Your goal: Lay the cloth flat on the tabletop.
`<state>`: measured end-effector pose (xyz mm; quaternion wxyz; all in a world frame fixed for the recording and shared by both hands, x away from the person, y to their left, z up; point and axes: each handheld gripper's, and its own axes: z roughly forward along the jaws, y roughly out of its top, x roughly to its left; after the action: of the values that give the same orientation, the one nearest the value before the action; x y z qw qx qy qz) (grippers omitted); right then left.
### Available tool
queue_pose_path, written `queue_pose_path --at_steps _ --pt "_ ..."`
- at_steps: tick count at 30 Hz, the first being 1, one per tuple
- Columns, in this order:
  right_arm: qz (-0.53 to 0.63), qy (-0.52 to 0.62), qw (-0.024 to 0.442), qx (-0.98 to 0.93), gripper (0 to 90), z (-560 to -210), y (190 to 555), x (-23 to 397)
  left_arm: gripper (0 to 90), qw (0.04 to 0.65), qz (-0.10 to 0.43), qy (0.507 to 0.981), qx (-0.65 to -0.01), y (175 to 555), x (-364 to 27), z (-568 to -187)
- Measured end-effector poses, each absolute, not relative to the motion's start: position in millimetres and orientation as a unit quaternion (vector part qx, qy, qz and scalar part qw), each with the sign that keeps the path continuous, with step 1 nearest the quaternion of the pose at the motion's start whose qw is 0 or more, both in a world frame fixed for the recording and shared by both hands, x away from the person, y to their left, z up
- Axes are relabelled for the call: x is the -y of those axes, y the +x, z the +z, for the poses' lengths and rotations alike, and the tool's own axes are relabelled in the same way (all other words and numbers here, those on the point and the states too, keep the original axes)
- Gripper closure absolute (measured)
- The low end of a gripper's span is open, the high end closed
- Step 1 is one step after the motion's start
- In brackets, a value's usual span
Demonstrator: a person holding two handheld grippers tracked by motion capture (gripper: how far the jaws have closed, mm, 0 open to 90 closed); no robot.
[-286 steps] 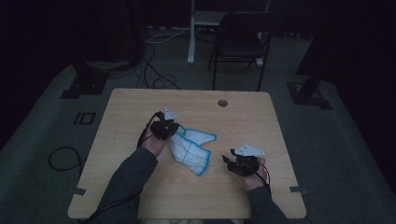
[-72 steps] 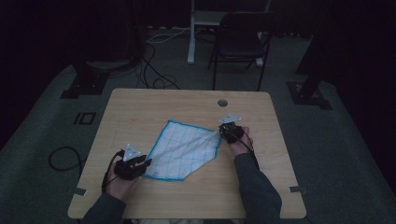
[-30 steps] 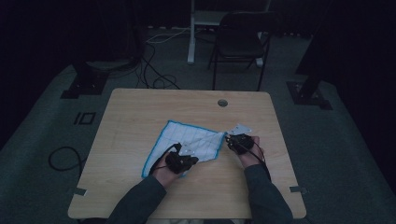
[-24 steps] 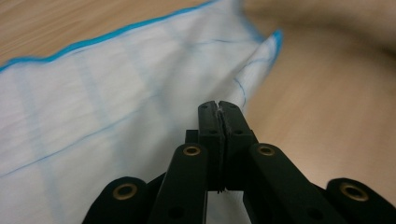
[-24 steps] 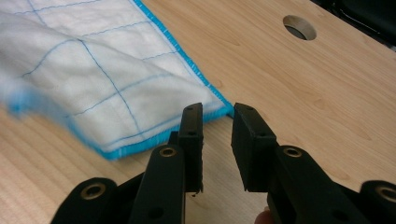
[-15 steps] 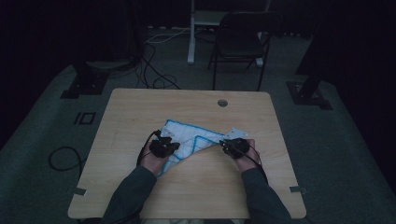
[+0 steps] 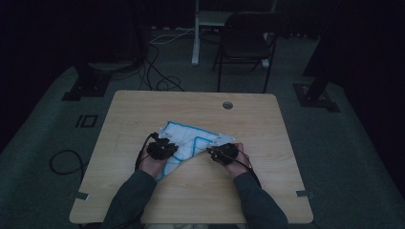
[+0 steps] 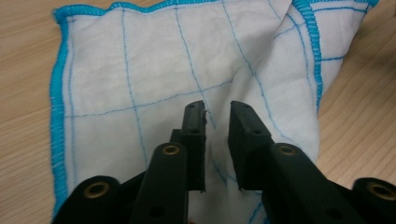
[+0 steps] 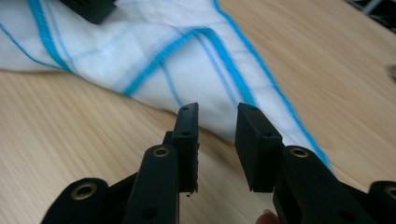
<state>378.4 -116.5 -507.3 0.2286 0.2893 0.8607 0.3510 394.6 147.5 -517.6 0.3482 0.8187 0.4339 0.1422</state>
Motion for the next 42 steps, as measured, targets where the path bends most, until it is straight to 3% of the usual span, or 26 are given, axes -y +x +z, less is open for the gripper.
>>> queue_pose_path --at_steps 7,18,21,23,25,42 --pt "0.346 0.260 0.203 -0.879 68.9 -519 382 81 74.5 0.345 0.145 0.812 -0.449 387 -170 -517" --pt "0.329 0.272 0.176 -0.887 64.7 -526 390 65 72.6 0.345 0.150 0.802 -0.464 375 -191 -528" --pt "0.338 0.267 0.176 -0.886 68.4 -523 390 63 72.6 0.341 0.148 0.803 -0.467 375 -192 -531" --pt "0.343 0.260 0.176 -0.886 84.3 -521 390 60 72.7 0.334 0.152 0.806 -0.465 375 -192 -532" --pt "0.348 0.254 0.178 -0.885 89.3 -519 388 60 72.9 0.330 0.155 0.807 -0.465 375 -191 -532" --pt "0.355 0.273 0.200 -0.871 89.5 -488 368 107 73.8 0.320 0.169 0.810 -0.461 369 -190 -533"
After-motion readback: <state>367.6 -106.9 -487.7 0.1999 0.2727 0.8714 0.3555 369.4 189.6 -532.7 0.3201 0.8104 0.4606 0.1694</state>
